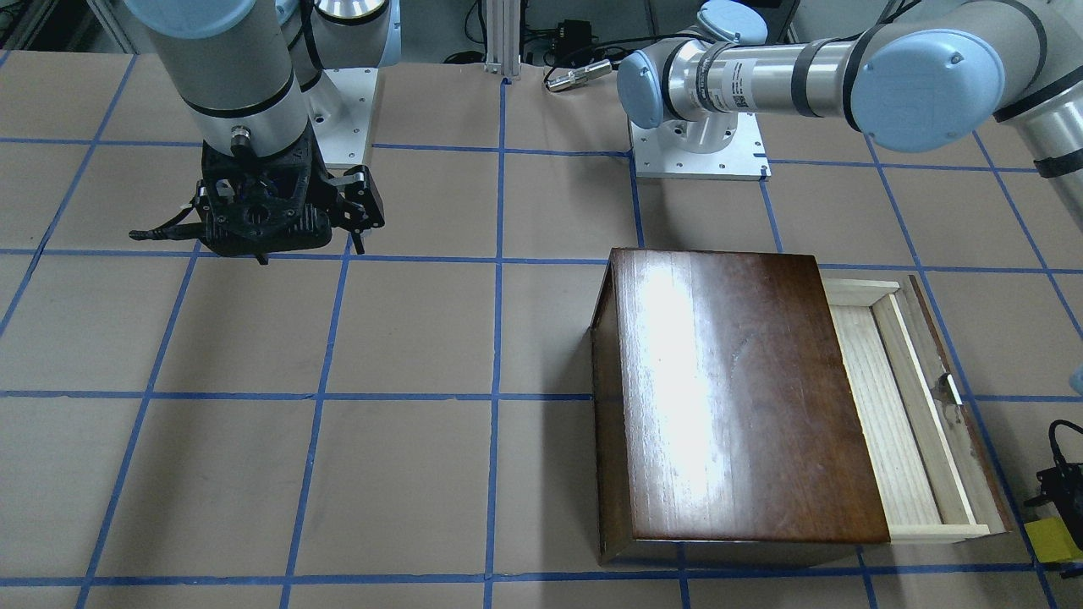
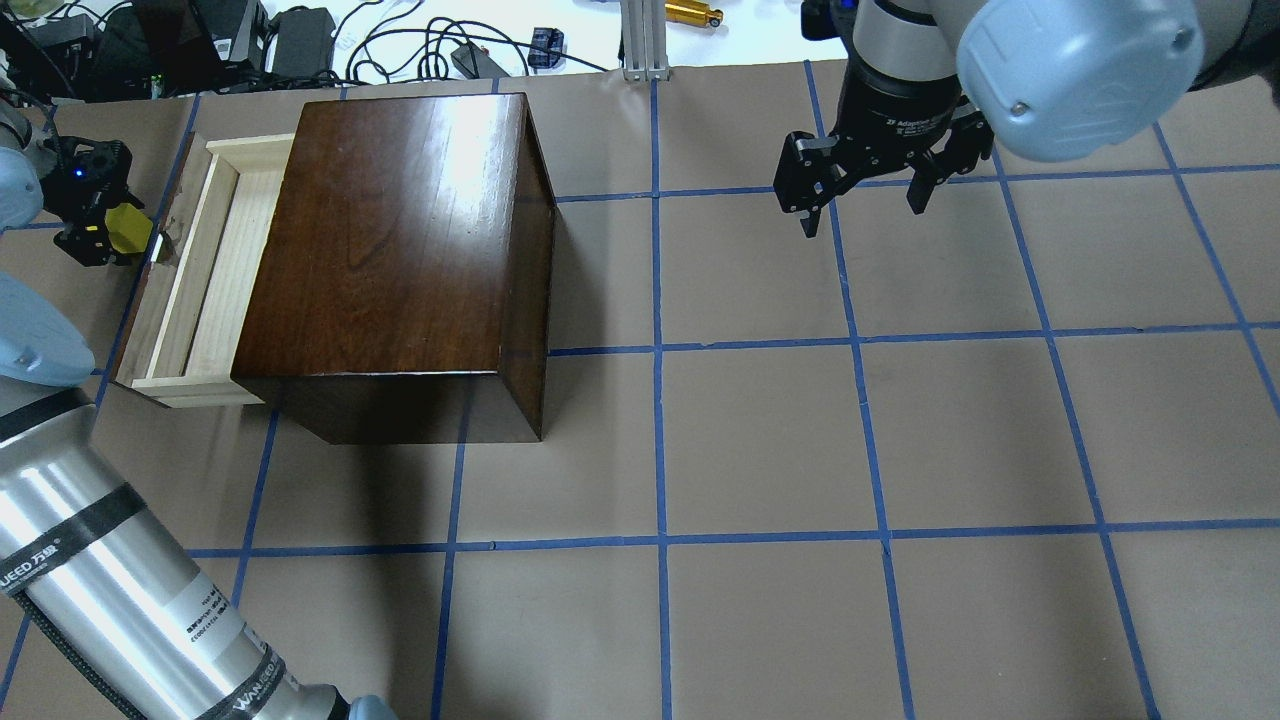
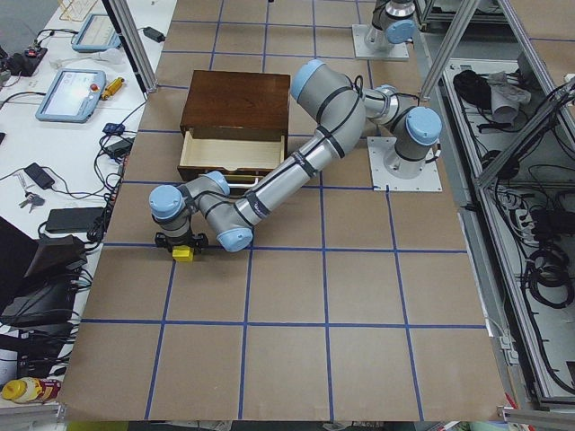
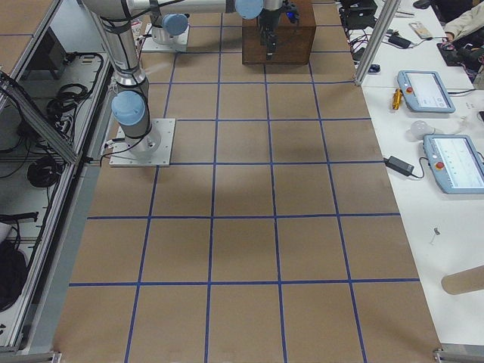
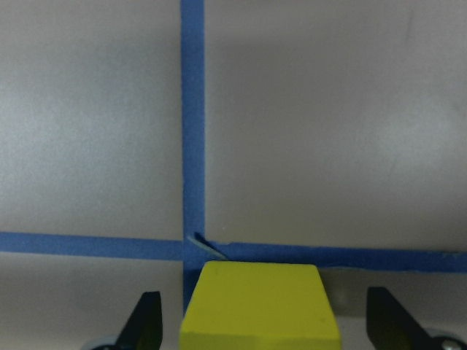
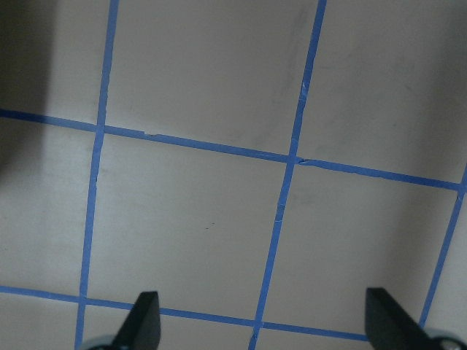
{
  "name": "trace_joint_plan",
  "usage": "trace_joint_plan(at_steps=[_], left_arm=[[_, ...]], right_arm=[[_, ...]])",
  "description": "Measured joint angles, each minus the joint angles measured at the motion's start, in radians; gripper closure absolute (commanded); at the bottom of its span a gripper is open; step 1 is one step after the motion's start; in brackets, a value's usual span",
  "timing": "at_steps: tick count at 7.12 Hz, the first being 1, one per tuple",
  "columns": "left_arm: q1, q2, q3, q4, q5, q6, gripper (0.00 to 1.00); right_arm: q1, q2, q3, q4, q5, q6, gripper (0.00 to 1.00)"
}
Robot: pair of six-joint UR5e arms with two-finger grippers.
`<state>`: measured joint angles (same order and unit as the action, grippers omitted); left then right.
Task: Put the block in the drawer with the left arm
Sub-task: 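Close the left gripper on the yellow cube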
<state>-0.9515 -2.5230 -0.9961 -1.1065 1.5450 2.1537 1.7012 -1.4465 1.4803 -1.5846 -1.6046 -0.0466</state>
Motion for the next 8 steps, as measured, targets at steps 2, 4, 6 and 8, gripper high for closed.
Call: trace_joint_plan(at_steps=[2,4,6,8], left_arm=[[0.007,-0.001,0.0,0.0,-0.004,-0.001,0.49],[0.008,0.0,-0.001,0.0,-0.006,0.0,1.0],[0.008,0.002,0.0,0.002,-0.005,0.0,1.0],[0.008,0.001,0.0,0.006,-0.006,0.0,1.0]], right_arm=[[0.0,0.0,0.0,0.0,0.0,0.001,0.0],[0.0,0.0,0.0,0.0,0.0,0.001,0.0],[0.0,0.0,0.0,0.0,0.0,0.0,0.0],[0.0,0.0,0.0,0.0,0.0,0.0,0.0]])
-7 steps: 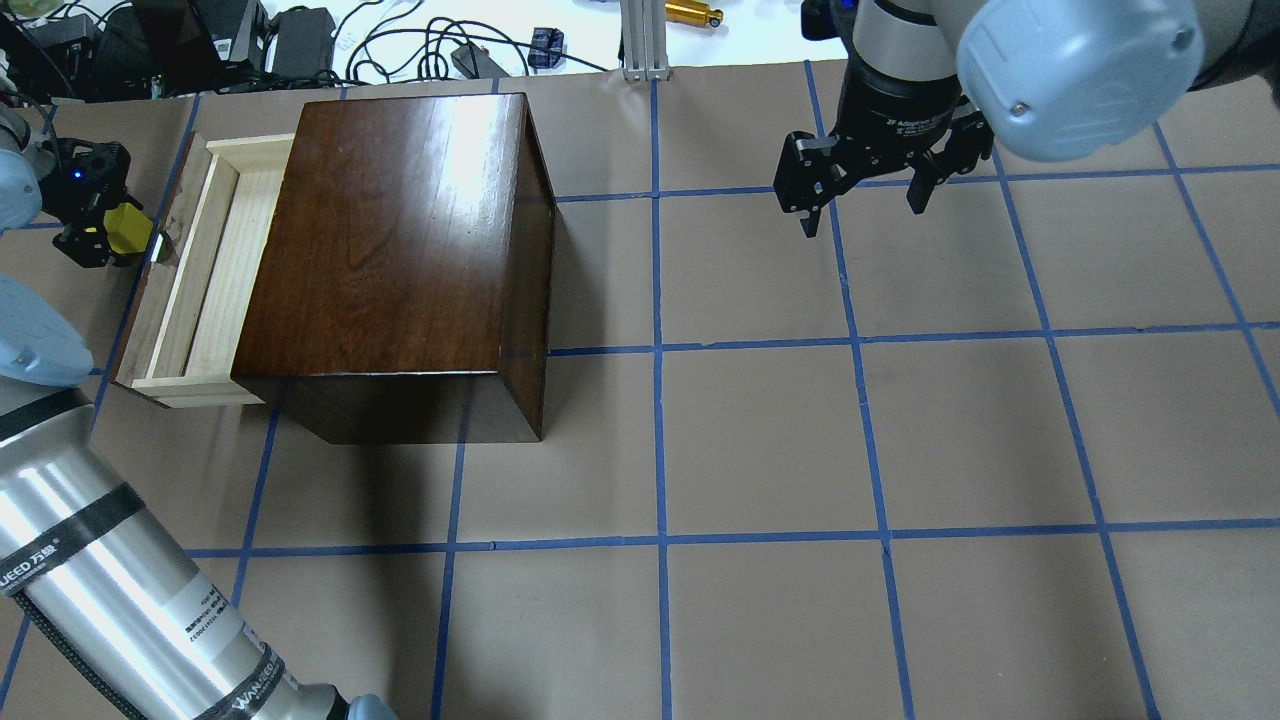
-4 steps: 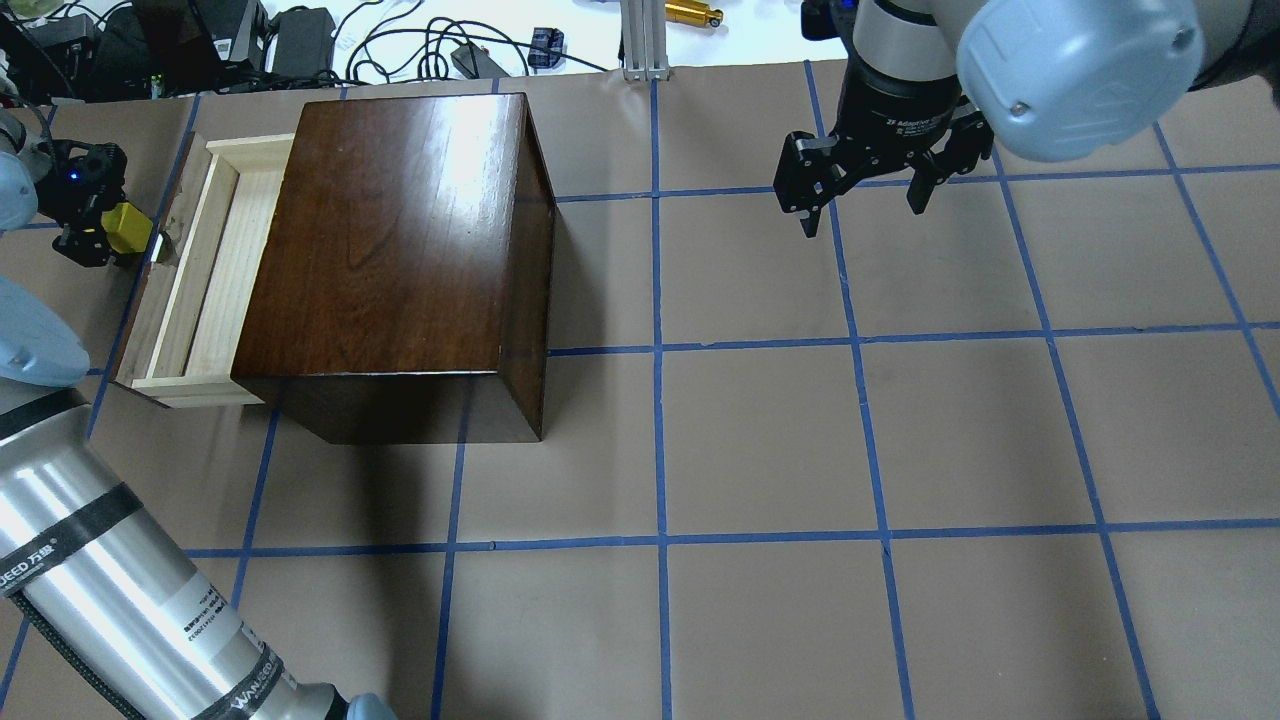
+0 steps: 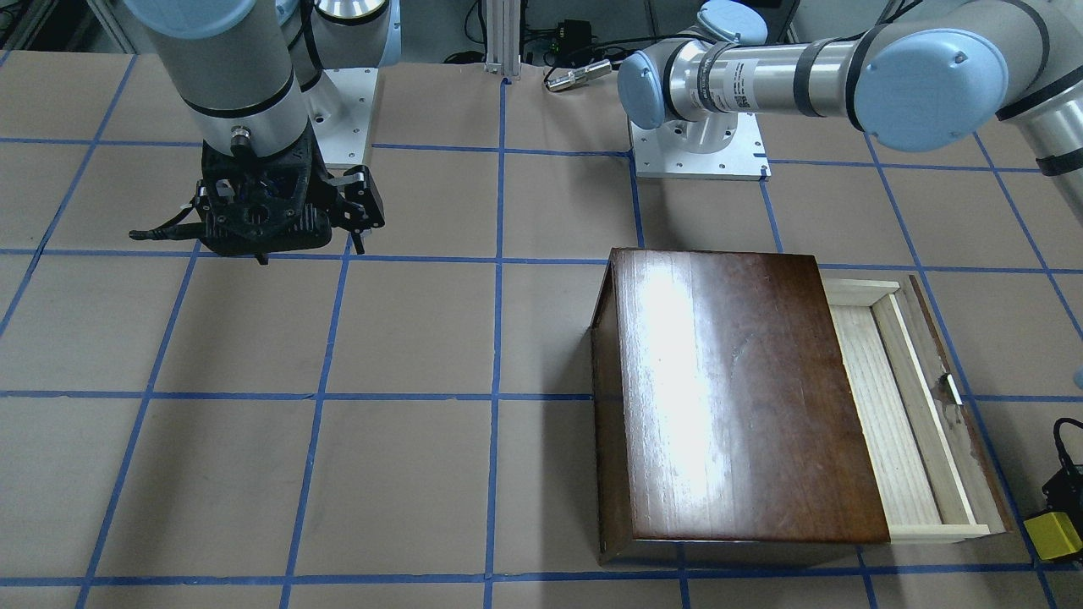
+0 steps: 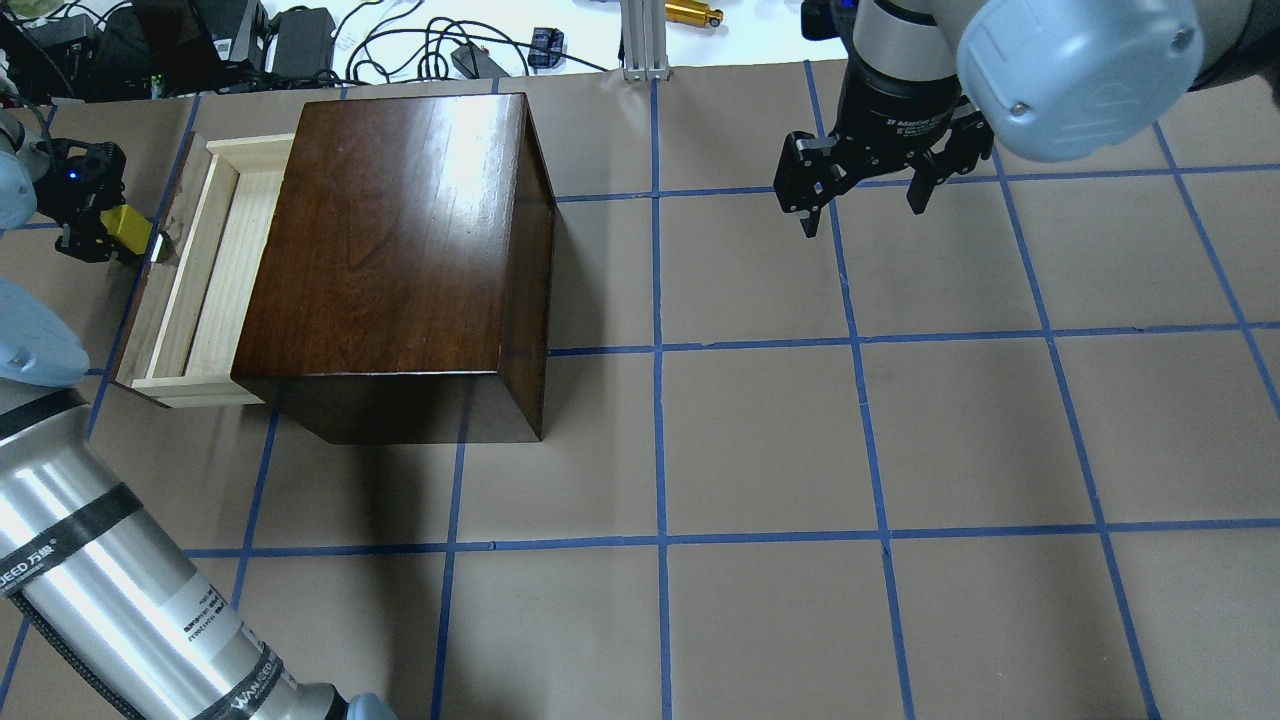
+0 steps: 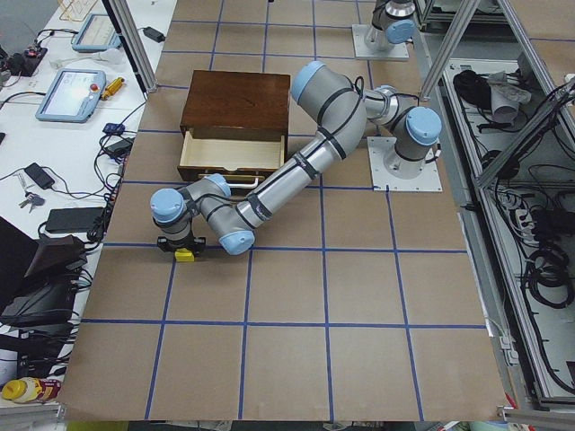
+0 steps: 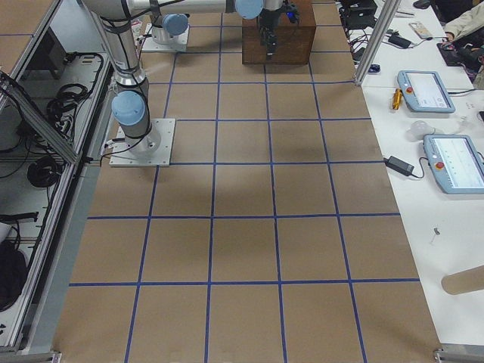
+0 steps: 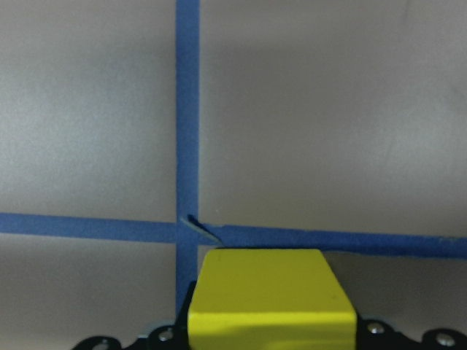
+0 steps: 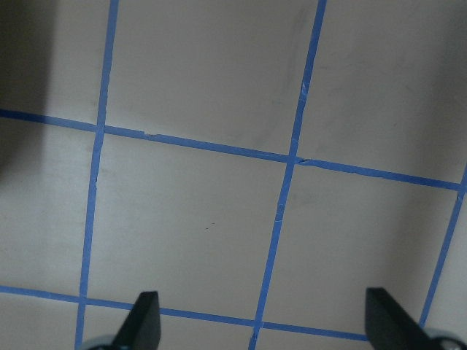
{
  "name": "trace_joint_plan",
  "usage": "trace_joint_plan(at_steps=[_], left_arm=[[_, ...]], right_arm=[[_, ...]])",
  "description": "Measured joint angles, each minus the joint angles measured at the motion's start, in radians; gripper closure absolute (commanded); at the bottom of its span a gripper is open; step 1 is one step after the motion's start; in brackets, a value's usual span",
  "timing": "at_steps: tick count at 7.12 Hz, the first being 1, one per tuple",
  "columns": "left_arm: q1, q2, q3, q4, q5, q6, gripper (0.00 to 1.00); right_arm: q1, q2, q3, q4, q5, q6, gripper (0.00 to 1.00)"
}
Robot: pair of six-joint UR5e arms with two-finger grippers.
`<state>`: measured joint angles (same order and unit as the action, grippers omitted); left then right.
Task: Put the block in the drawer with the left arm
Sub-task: 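Close the left gripper on the yellow cube, then lift the yellow cube and carry it over the open drawer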
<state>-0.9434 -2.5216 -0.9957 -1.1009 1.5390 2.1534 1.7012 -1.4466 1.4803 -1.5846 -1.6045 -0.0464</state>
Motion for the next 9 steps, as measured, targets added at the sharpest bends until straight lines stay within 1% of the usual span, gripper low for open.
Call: trace_joint_plan(at_steps=[5,6,7,9], left_arm=[[0.0,0.008,-0.001,-0.002,0.0,0.0,1.0],[-0.001,0.034,-0.005,-0.026,0.003,-0.002,1.0],[-0.004,0.08,-0.011,-0.082,0.008,-0.005,1.0],[-0.009,0.219,-0.057,-0.213,0.009,-0.011,1.0]], right_arm=[[0.0,0.0,0.0,0.0,0.001,0.0,0.0],[0.0,0.0,0.0,0.0,0.0,0.0,0.0],[0.0,0.0,0.0,0.0,0.0,-0.001,0.0],[0.0,0.0,0.0,0.0,0.0,-0.001,0.0]])
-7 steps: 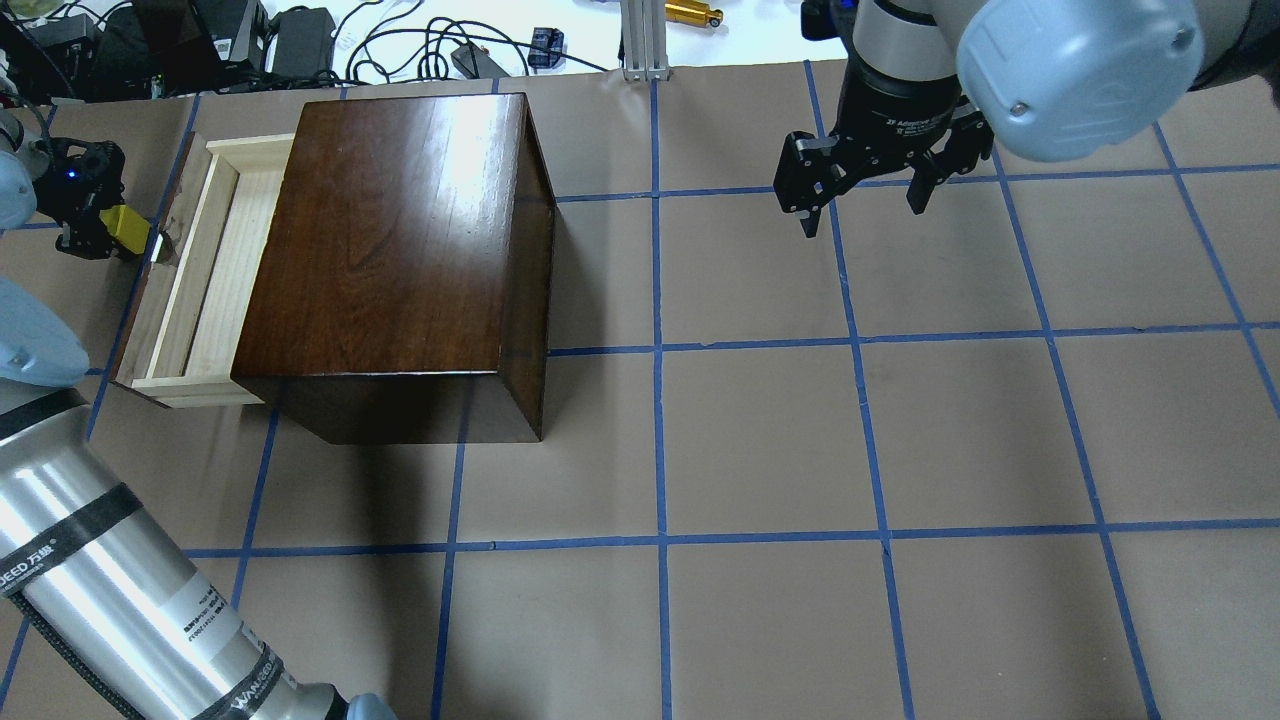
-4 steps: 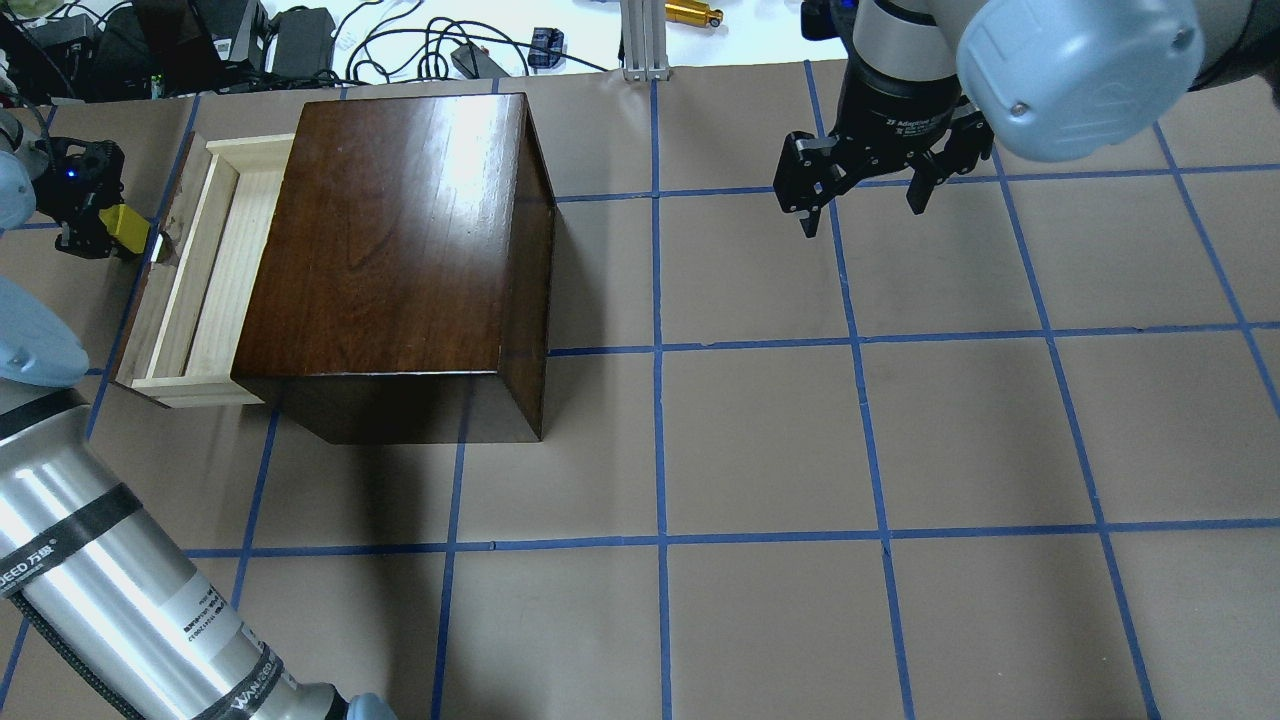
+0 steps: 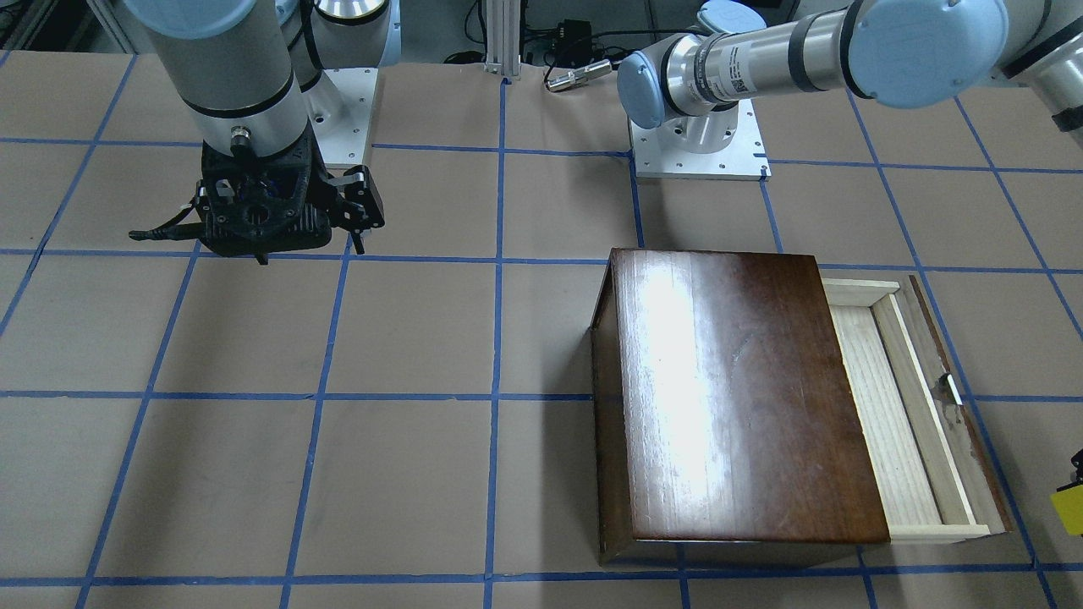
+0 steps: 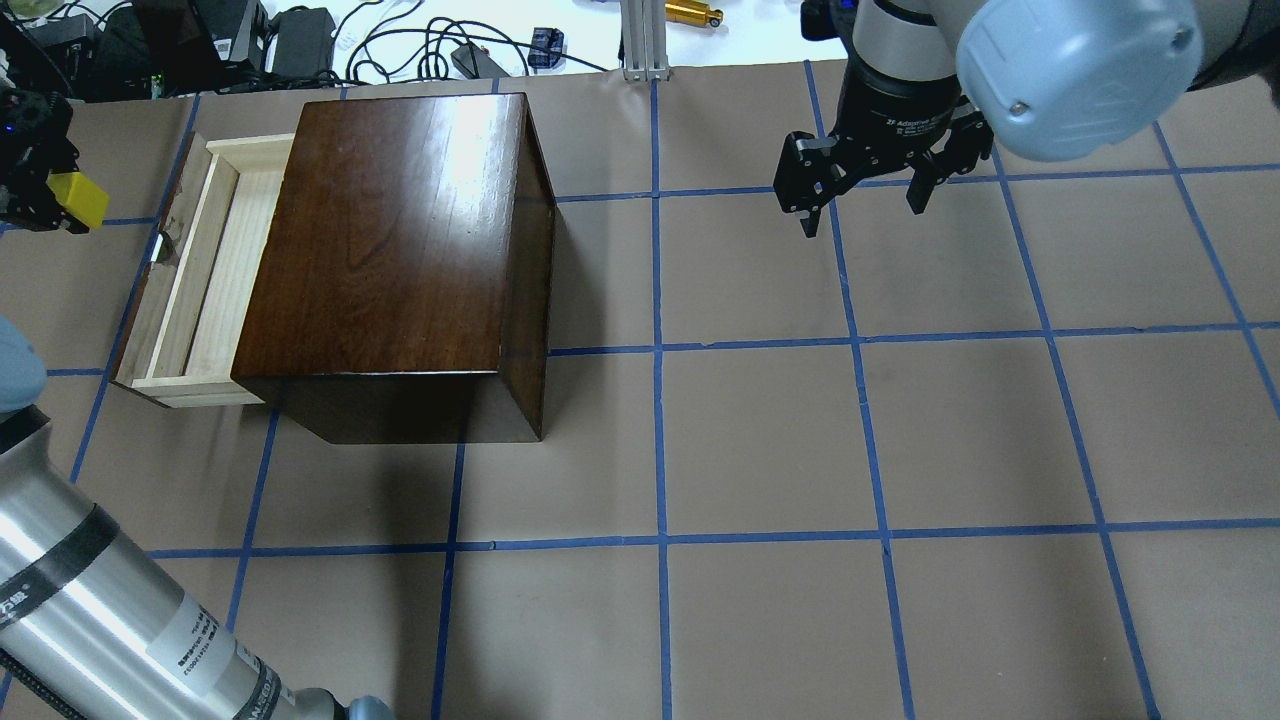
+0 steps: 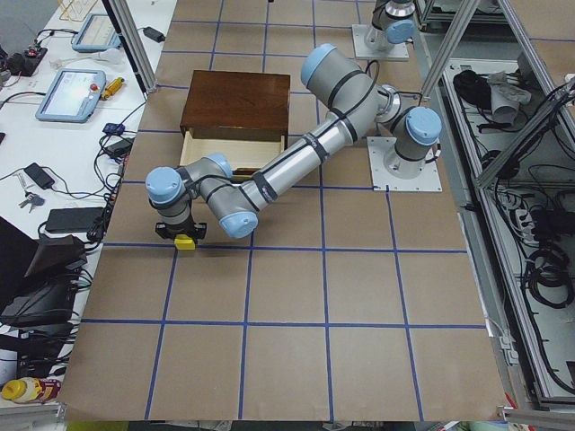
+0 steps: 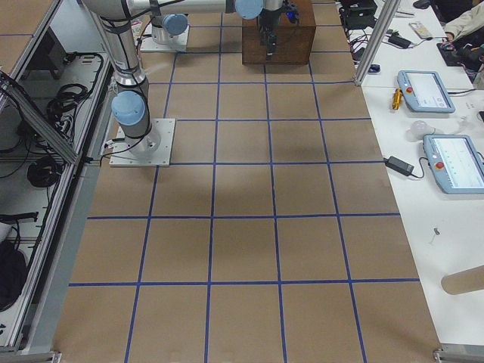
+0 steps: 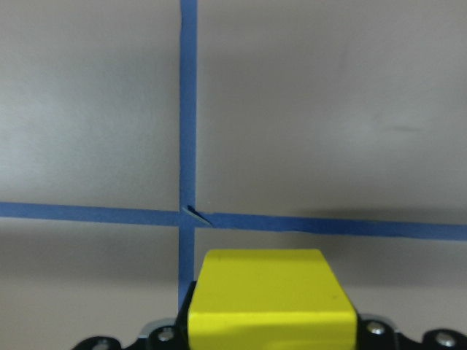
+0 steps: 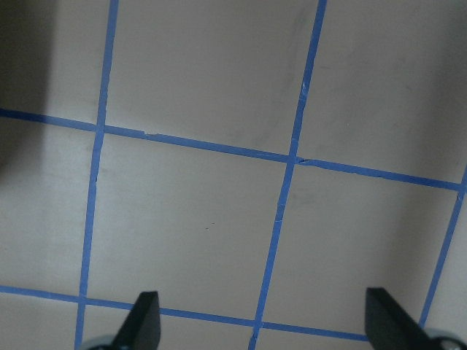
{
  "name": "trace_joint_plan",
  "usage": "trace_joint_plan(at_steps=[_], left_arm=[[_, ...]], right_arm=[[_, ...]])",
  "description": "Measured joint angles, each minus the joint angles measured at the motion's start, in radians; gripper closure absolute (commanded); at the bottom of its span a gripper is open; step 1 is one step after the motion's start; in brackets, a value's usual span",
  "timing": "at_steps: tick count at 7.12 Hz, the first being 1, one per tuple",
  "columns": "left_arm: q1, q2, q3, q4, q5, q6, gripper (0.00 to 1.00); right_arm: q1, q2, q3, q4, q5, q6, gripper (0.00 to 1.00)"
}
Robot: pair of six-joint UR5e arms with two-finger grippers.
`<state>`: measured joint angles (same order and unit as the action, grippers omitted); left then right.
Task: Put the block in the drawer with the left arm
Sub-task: 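Lift the yellow cube and carry it over the open drawer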
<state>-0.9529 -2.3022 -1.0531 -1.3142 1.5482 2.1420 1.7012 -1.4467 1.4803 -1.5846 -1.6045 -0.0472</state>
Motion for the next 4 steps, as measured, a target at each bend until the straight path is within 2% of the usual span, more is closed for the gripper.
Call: trace_joint_plan(at_steps=[4], left_arm=[[-0.028,0.3,-0.262,-0.055,-0.007,-0.057,1.0]], right_arm=[[0.0,0.0,0.0,0.0,0.0,0.001,0.0]])
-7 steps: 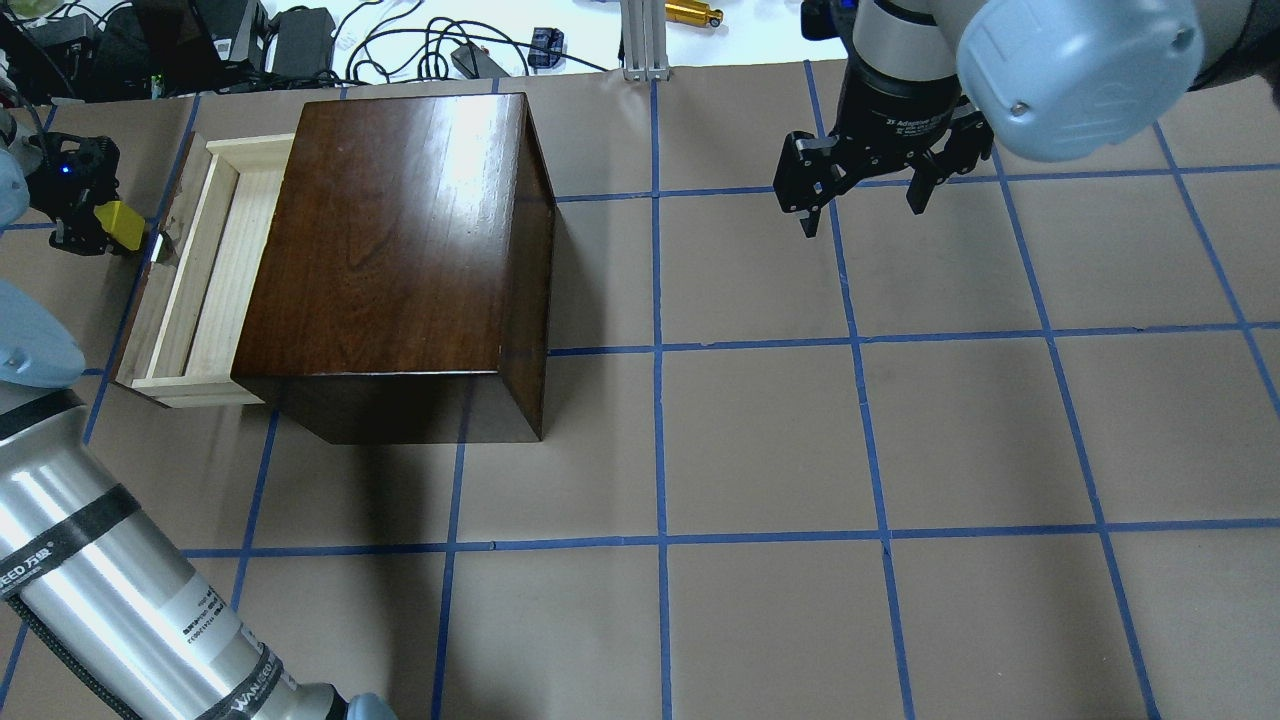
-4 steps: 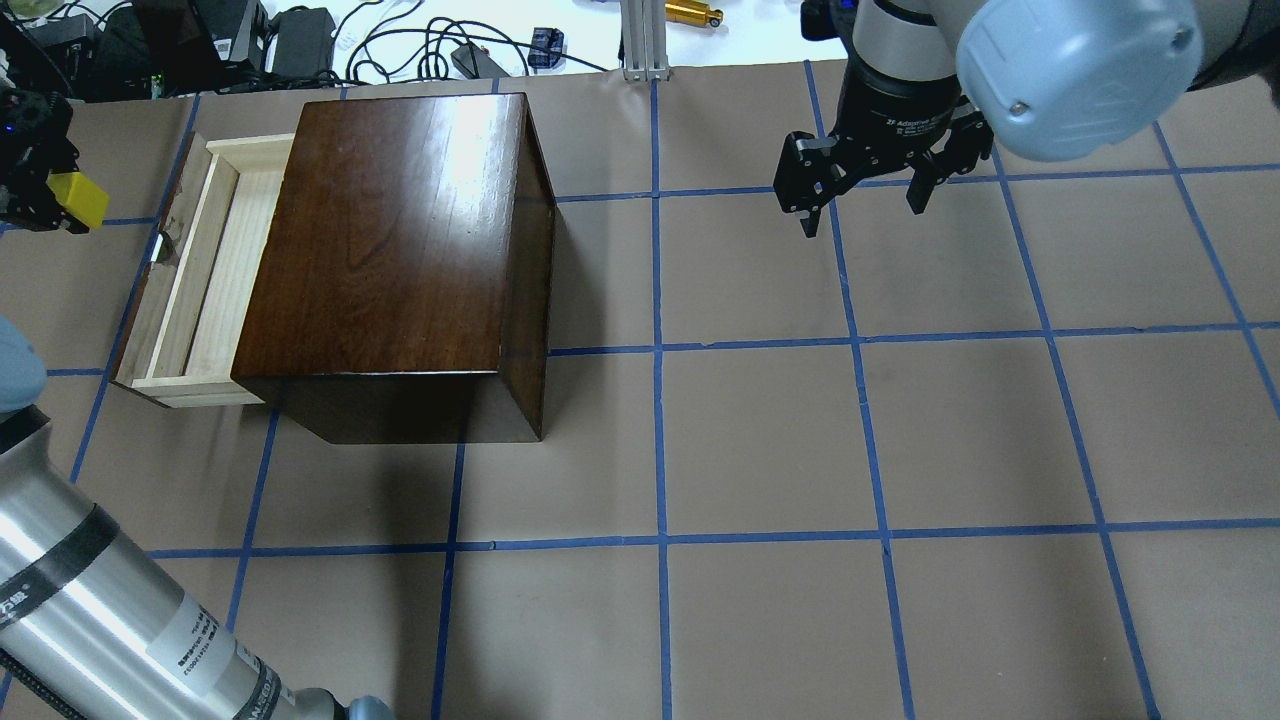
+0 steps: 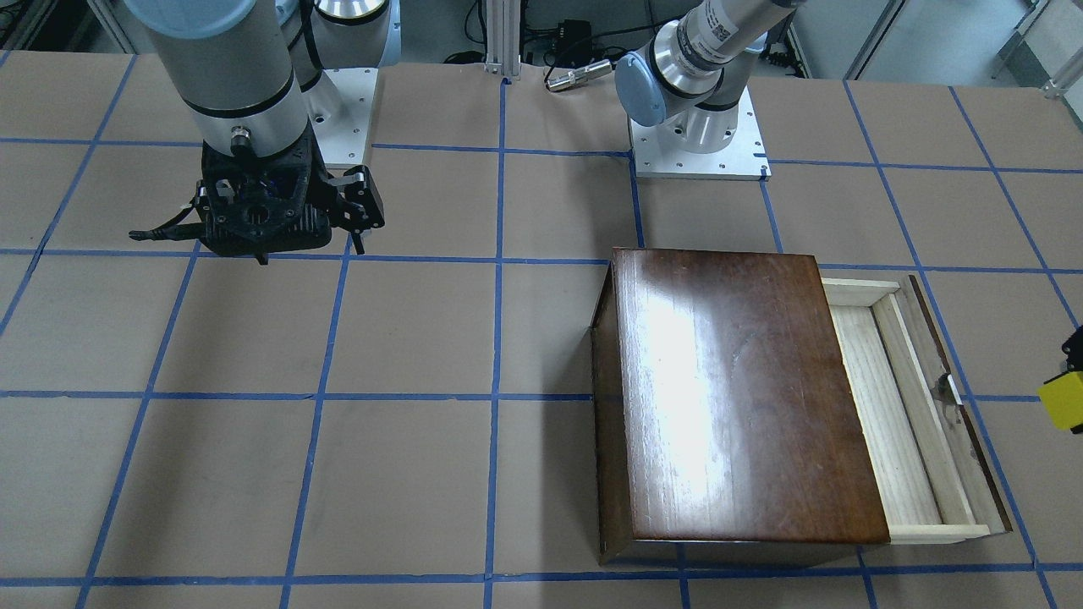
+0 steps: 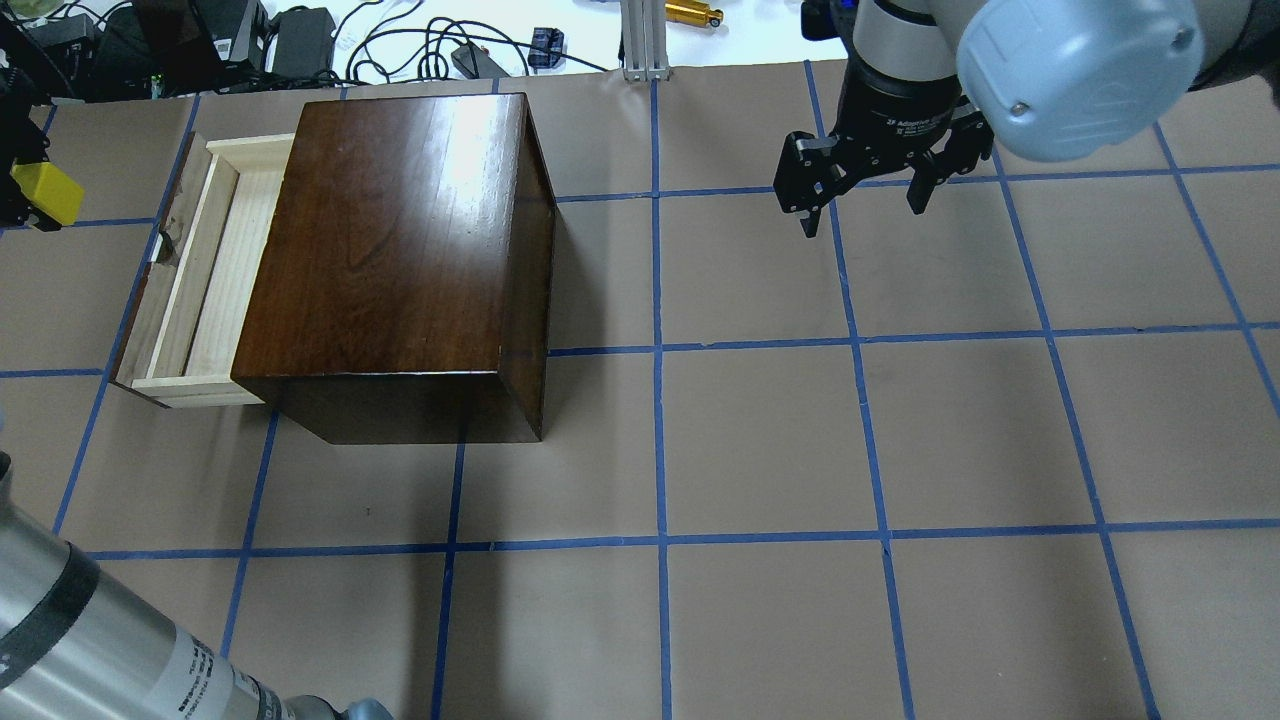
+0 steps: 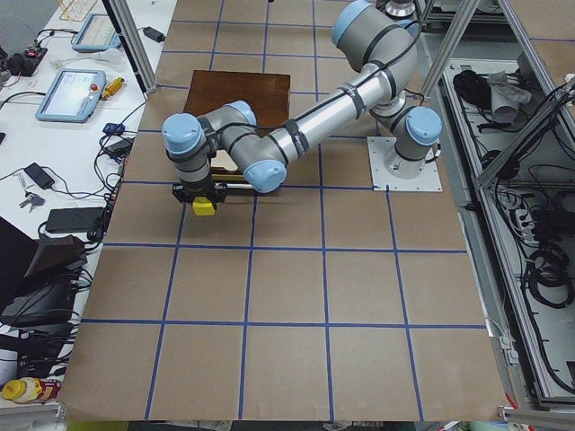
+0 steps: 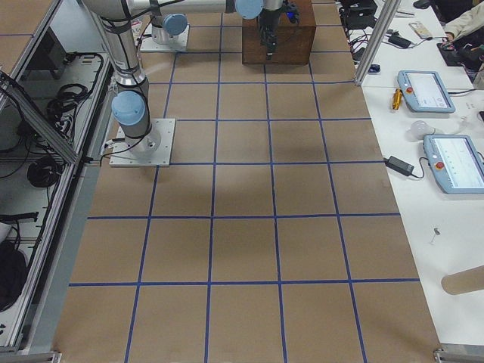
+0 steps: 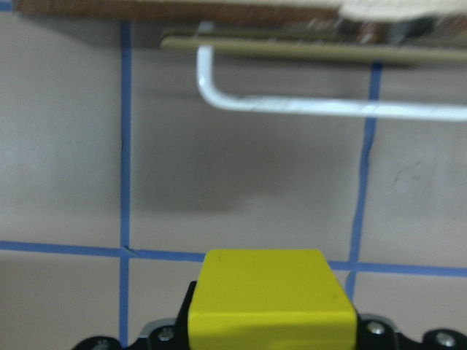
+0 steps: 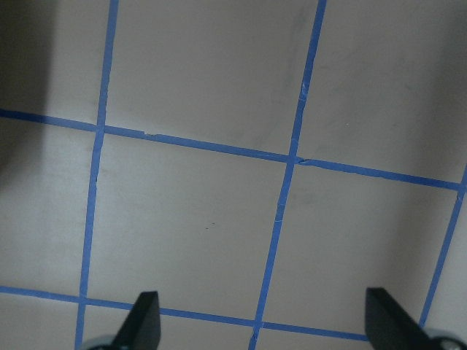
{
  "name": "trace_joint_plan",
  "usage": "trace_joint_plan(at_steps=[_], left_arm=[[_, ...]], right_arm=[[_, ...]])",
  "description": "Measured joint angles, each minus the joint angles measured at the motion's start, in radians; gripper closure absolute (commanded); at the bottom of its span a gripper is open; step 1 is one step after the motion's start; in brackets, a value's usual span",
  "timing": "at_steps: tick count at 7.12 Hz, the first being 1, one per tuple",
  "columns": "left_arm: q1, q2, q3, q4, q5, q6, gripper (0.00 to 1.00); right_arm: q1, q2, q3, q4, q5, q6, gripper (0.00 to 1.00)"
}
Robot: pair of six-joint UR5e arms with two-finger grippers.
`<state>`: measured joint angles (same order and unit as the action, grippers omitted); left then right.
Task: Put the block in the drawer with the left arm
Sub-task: 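Lift the yellow cube and carry it over the open drawer, then lower the cube into the drawer and open the left gripper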
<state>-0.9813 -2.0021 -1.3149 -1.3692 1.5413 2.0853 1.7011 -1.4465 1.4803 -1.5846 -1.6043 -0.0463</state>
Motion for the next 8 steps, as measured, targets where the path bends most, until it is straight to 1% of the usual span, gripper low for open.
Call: trace_joint_plan(at_steps=[1,3,5,7,8], left_arm=[[-0.031,0.061,-0.066,0.0,-0.003,-0.036,1.0],[-0.115,0.134,-0.159,0.009,-0.006,-0.116,1.0],[-0.2,0.134,-0.199,0.04,-0.008,-0.162,1.0],[-0.223,0.106,-0.261,0.124,-0.008,-0.166,1.0],[-0.225,0.095,-0.306,0.187,-0.008,-0.166,0.82]], right_arm=[[0.0,0.0,0.0,0.0,0.0,0.0,0.0],[0.0,0.0,0.0,0.0,0.001,-0.001,0.0],[0.0,0.0,0.0,0.0,0.0,-0.001,0.0],[0.0,0.0,0.0,0.0,0.0,0.0,0.0],[0.0,0.0,0.0,0.0,0.0,0.0,0.0]])
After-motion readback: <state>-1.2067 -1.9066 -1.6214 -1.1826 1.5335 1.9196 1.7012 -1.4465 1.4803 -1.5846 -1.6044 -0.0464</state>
